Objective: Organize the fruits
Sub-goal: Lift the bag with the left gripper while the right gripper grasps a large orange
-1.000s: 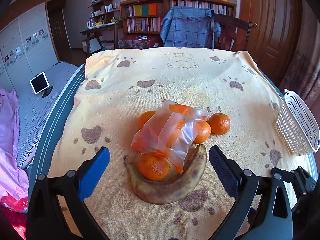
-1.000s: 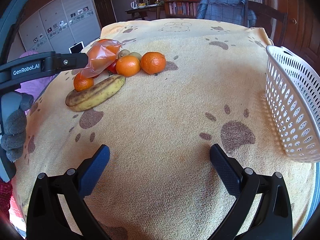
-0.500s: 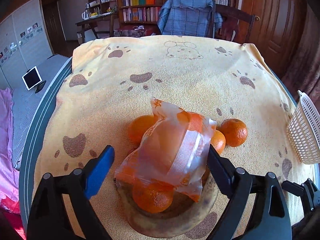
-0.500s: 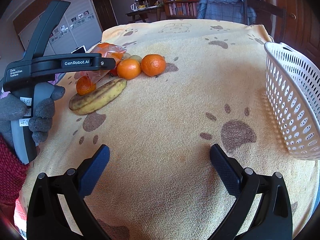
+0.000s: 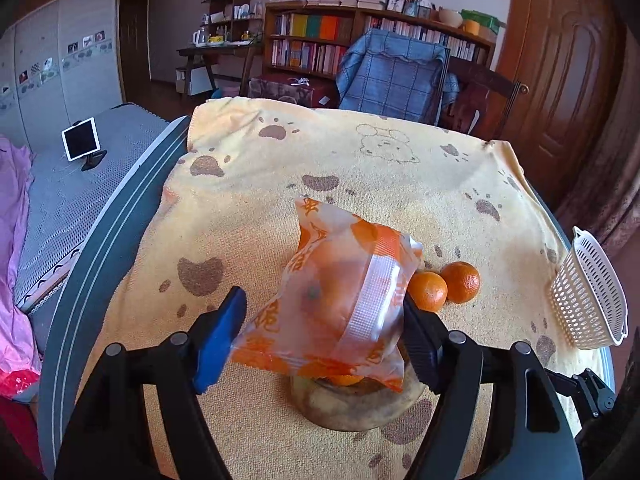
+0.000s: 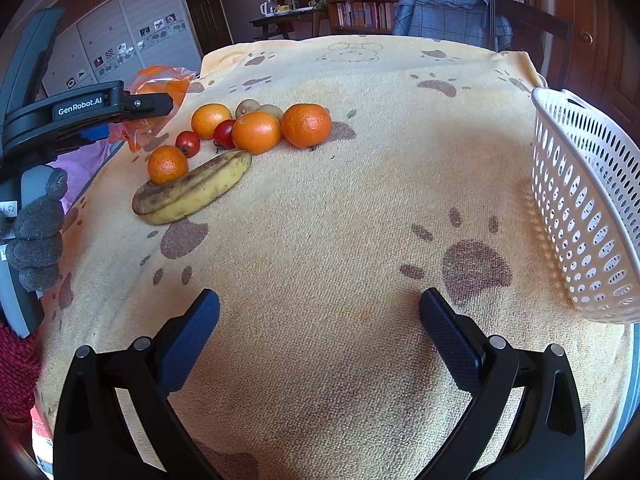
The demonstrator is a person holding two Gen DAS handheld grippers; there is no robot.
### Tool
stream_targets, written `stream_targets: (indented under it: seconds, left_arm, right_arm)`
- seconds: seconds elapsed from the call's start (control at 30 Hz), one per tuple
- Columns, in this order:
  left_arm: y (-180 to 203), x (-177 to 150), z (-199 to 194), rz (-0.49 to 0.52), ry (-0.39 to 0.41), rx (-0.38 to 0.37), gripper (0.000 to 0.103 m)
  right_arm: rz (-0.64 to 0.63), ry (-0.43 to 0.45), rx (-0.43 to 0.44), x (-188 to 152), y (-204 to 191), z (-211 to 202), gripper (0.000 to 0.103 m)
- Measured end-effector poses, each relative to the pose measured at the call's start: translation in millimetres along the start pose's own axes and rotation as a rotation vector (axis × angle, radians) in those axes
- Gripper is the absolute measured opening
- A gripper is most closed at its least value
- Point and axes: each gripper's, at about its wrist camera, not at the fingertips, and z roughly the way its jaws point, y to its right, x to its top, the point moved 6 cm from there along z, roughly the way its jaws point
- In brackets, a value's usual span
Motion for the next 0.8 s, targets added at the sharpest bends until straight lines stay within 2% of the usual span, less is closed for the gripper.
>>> stream_targets:
  seconds: [0.2, 0.47, 0.5, 0.6, 0.7, 0.8]
  left_arm:
    - [-32, -14, -34, -0.067, 0.035, 0.026, 0.074]
    - [-50, -47, -67, -0.122, 0.049, 0.062, 0.074]
    - [-50, -50, -70, -0.124, 0.051, 0.067, 0.074]
    - [-51, -60, -77, -0.122, 0.051, 0.078, 0.074]
    - [-51, -69, -81, -0.131, 0.046, 0.070, 0.074]
    - [-52, -75, -83, -0.142, 0.044, 0.074, 0.074]
  right_arm:
    - [0.082, -0.033, 0.100, 17, -3, -2, 0.101]
    - [0.080, 0.026, 0.093, 67, -3, 2, 0.100]
    - [0.078, 0.028, 0.095, 72, -2, 5, 0.096]
    - [0.082, 0.010, 0.100, 87, 3, 20, 0.072]
    - [0.094, -0.002, 0.100, 96, 9, 33, 0.068]
    - [0.107, -0.012, 0.136, 103, 11, 40, 0.061]
